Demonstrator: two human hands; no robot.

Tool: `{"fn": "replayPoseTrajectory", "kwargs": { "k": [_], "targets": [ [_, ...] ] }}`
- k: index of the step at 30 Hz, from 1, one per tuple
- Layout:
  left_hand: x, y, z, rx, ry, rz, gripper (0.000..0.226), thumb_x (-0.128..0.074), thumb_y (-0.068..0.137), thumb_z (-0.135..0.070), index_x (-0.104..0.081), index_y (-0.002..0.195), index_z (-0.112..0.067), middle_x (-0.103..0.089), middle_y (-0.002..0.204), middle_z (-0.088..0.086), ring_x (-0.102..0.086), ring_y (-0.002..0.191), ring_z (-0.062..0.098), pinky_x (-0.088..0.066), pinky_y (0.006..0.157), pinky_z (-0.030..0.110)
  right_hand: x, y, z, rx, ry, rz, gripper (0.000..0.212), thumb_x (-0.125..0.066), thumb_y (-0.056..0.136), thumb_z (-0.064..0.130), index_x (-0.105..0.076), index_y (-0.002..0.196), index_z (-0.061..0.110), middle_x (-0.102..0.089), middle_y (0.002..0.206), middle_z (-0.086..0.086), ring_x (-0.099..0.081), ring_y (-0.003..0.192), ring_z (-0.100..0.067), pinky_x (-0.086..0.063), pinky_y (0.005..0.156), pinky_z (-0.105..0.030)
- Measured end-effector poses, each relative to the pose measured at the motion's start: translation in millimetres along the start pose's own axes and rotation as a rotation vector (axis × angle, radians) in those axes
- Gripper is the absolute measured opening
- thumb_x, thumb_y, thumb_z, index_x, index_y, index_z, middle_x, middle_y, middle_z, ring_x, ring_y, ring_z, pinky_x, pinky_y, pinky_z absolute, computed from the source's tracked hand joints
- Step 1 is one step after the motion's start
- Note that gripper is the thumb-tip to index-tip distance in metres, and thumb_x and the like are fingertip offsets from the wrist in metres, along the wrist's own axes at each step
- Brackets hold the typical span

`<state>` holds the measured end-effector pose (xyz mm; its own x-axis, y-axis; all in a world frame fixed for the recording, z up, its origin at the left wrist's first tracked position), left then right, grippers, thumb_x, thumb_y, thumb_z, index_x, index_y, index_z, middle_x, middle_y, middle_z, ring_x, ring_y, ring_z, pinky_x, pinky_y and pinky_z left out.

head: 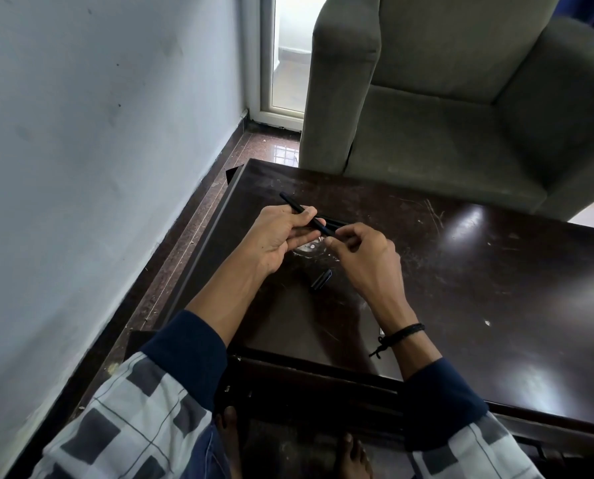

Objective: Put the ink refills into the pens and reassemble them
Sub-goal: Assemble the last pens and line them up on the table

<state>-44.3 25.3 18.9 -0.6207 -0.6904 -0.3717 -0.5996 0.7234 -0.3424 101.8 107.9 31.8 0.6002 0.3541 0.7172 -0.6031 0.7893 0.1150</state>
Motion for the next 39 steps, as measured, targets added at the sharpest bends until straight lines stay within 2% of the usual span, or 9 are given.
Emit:
{"fn": "replayPoseTrajectory", "kwargs": {
  "k": [4, 10, 12, 16, 21, 27, 30, 35, 39],
  "targets": [
    [-0.8, -0.4, -0.3, 0.001, -0.002, 0.000, 0.023, -0.064, 0.096, -0.003, -0.065, 0.116, 0.009, -0.075, 0.099, 0.020, -0.077, 0.084, 0.021, -0.062, 0.068, 0.025, 0.7, 0.1, -1.2, -0.007, -0.002, -0.015, 0.019, -0.076, 0.091, 0.037, -0.070, 0.105, 0.024, -0.067, 0.088, 0.011, -0.065, 0.083, -0.008, -0.050, 0.068, -0.027],
    [-0.8, -1.5, -0.2, 0.004, 0.007, 0.001, 0.021, -0.064, 0.097, -0.003, -0.066, 0.115, 0.007, -0.075, 0.102, 0.020, -0.077, 0.084, 0.020, -0.061, 0.067, 0.024, -0.9, 0.1, -1.3, 0.008, -0.032, 0.024, 0.017, -0.064, 0.100, 0.035, -0.073, 0.106, 0.023, -0.070, 0.090, 0.008, -0.064, 0.076, -0.005, -0.053, 0.064, -0.027],
    [0.1, -1.4, -0.7, 0.000, 0.007, -0.003, 0.021, -0.064, 0.097, -0.003, -0.066, 0.115, 0.007, -0.075, 0.104, 0.022, -0.077, 0.085, 0.021, -0.061, 0.068, 0.024, -1.1, 0.3, -1.0, 0.011, -0.017, 0.024, 0.018, -0.067, 0.099, 0.037, -0.073, 0.109, 0.024, -0.071, 0.093, 0.008, -0.065, 0.079, -0.006, -0.053, 0.065, -0.026],
    [0.5, -1.7, -0.9, -0.006, 0.012, -0.007, 0.023, -0.063, 0.097, -0.002, -0.065, 0.117, 0.008, -0.074, 0.107, 0.024, -0.077, 0.086, 0.022, -0.062, 0.069, 0.025, -0.6, -0.3, 0.0, 0.028, -0.008, -0.004, 0.020, -0.074, 0.093, 0.036, -0.071, 0.109, 0.025, -0.068, 0.094, 0.011, -0.062, 0.082, -0.006, -0.043, 0.061, -0.017],
    [0.0, -1.2, 0.7, -0.010, 0.056, -0.006, 0.023, -0.063, 0.097, -0.003, -0.066, 0.117, 0.008, -0.075, 0.104, 0.022, -0.077, 0.093, 0.025, -0.062, 0.072, 0.026, -2.5, 0.7, -2.7, 0.018, -0.015, 0.002, 0.014, -0.071, 0.095, 0.032, -0.074, 0.103, 0.021, -0.067, 0.087, 0.010, -0.060, 0.075, -0.002, -0.047, 0.061, -0.022],
    [1.2, -0.7, -1.9, -0.028, 0.071, -0.004, 0.022, -0.063, 0.098, -0.003, -0.066, 0.116, 0.008, -0.075, 0.104, 0.022, -0.076, 0.089, 0.023, -0.063, 0.074, 0.027, -4.1, 0.9, -2.6, 0.027, -0.008, 0.026, 0.019, -0.072, 0.094, 0.036, -0.072, 0.109, 0.025, -0.068, 0.093, 0.011, -0.060, 0.077, -0.001, -0.042, 0.060, -0.015],
    [1.0, -0.1, -0.5, -0.029, 0.088, 0.003, 0.022, -0.063, 0.097, -0.005, -0.067, 0.116, 0.006, -0.076, 0.103, 0.021, -0.077, 0.091, 0.023, -0.063, 0.076, 0.028, -4.4, 1.3, -2.5, 0.025, 0.013, -0.001, 0.016, -0.075, 0.092, 0.032, -0.071, 0.105, 0.024, -0.068, 0.092, 0.012, -0.062, 0.080, -0.003, -0.046, 0.063, -0.019],
    [0.5, -0.1, 0.6, -0.025, 0.091, 0.010, 0.020, -0.063, 0.097, -0.005, -0.067, 0.114, 0.005, -0.077, 0.102, 0.019, -0.076, 0.096, 0.026, -0.063, 0.077, 0.028, -5.1, 2.7, -4.7, 0.010, -0.010, 0.024, 0.012, -0.067, 0.099, 0.033, -0.074, 0.104, 0.024, -0.073, 0.090, 0.007, -0.067, 0.081, -0.010, -0.057, 0.071, -0.033],
    [1.4, -0.5, -0.4, -0.028, 0.086, 0.007, 0.018, -0.063, 0.097, -0.005, -0.068, 0.113, 0.003, -0.076, 0.103, 0.019, -0.075, 0.099, 0.028, -0.063, 0.080, 0.030, -5.0, 1.2, -3.0, 0.028, 0.009, 0.019, 0.018, -0.069, 0.096, 0.038, -0.072, 0.109, 0.026, -0.071, 0.095, 0.009, -0.064, 0.081, -0.005, -0.046, 0.063, -0.020]
  ]
}}
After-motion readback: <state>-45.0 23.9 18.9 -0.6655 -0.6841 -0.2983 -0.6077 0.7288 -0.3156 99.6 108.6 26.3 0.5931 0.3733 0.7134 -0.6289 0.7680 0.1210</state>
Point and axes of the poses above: each hand's wrist, its own y-axis towards the middle knuckle, its own x-axis out of the back of the hand, z = x × y, the point moved 3 cm from there along y, towards the middle knuckle
